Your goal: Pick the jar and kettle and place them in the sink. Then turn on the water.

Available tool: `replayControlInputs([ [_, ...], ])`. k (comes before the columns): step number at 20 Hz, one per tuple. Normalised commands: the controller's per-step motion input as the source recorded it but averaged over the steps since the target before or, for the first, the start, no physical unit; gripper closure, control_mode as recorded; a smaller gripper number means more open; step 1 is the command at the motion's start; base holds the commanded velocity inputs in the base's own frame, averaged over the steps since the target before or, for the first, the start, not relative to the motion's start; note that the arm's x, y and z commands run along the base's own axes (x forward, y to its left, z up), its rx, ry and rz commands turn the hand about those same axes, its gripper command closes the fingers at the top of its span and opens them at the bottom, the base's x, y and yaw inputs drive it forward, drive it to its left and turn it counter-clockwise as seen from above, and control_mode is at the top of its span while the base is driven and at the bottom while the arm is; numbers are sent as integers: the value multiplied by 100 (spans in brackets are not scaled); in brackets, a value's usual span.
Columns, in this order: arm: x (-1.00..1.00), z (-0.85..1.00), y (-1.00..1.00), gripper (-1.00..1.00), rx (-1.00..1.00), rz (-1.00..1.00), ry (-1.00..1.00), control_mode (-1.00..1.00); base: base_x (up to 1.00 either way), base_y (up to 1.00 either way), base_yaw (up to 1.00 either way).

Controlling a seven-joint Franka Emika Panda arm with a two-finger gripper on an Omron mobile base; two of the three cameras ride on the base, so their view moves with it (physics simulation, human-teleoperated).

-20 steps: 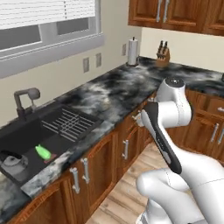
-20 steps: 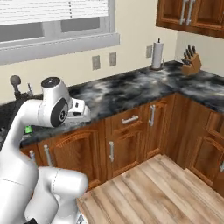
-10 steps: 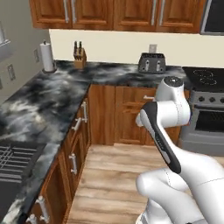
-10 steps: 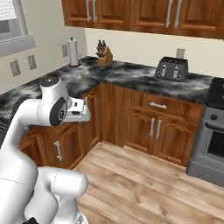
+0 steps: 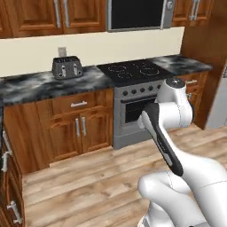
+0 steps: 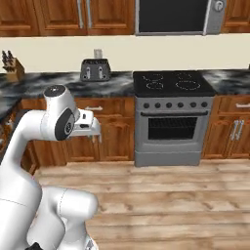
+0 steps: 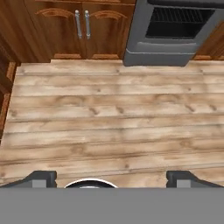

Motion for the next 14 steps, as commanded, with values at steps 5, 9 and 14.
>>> replayControlInputs([
  [5, 0, 0, 0, -100, 0, 0, 0, 100, 19, 0, -79],
  [9, 0, 0, 0, -100, 0, 0, 0, 100, 51, 3, -71],
  [14, 0, 0, 0, -100, 0, 0, 0, 100, 78, 24, -59],
])
